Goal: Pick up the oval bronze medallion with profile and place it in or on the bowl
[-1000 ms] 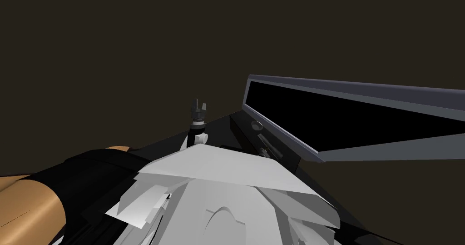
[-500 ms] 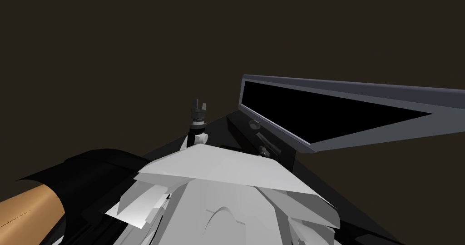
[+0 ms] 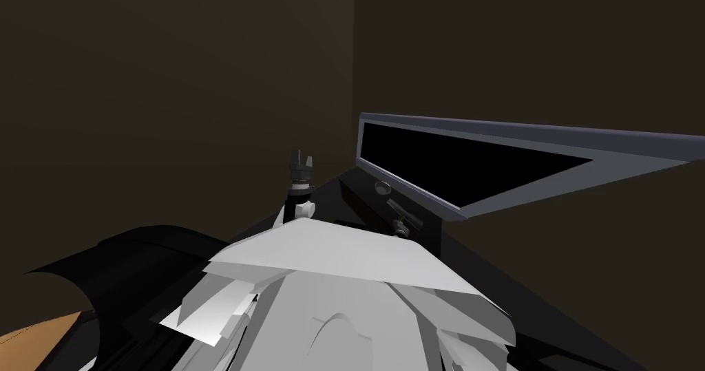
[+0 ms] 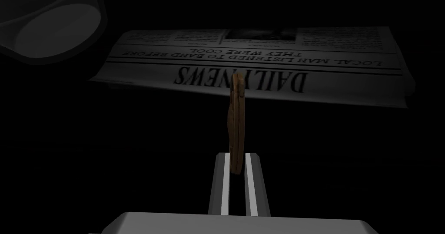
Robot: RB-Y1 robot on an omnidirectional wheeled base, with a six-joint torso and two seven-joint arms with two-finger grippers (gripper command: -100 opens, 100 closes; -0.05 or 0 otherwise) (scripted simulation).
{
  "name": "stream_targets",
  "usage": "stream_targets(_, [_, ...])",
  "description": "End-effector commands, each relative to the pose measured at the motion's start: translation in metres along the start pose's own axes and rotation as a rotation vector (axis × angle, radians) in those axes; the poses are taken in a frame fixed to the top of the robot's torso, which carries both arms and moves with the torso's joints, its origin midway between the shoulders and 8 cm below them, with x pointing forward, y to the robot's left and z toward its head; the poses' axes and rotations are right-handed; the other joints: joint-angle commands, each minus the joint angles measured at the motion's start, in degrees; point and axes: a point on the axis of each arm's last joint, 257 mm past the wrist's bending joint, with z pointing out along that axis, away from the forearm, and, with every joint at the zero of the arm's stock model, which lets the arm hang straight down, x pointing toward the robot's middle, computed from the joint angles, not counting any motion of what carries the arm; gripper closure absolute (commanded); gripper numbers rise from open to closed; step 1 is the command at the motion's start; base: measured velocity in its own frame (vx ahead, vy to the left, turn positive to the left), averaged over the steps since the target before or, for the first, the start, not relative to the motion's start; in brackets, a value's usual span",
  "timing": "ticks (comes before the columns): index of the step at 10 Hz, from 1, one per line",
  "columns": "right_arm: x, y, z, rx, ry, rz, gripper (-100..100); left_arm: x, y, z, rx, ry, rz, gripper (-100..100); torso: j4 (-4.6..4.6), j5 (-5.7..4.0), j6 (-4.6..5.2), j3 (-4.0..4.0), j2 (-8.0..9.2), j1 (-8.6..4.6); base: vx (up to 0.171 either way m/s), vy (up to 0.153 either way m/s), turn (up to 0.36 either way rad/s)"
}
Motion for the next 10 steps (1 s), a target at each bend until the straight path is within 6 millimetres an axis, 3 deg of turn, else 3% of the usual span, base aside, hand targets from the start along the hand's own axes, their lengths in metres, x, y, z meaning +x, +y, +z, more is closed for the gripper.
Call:
stream_targets(1, [0.001, -0.003, 0.004, 0.035, -0.016, -0.025, 100, 0.0, 0.0, 0.0, 0.0, 0.0, 0.0, 0, 0.0, 0.0, 0.0, 0.0, 0.0, 0.0, 0.053, 0.053, -0.34])
stream_targets(5, [0.001, -0.005, 0.007, 0.064, -0.027, -0.061, 100, 0.0, 0.0, 0.0, 0.0, 0.0, 0.0, 0, -0.02, 0.01, -0.02, -0.01, -0.01, -0.03, 0.045, 0.051, -0.201])
stream_targets(6, [0.001, -0.005, 0.007, 0.066, -0.03, -0.061, 0, 0.0, 0.0, 0.0, 0.0, 0.0, 0.0, 0, 0.01, -0.01, -0.04, 0.04, 0.07, -0.13, 0.003, 0.005, 0.003])
stream_targets(7, [-0.002, -0.014, 0.01, 0.082, -0.052, -0.072, 100, 0.0, 0.0, 0.0, 0.0, 0.0, 0.0, 0, 0.02, -0.02, -0.03, 0.07, 0.12, -0.2, -0.058, 0.08, 0.078])
stream_targets(10, [0.001, -0.023, 0.02, 0.104, -0.084, -0.089, 100, 0.0, 0.0, 0.0, 0.0, 0.0, 0.0, 0, 0.09, 0.05, -0.08, 0.32, 0.59, 0.46, -0.119, 0.172, 0.071])
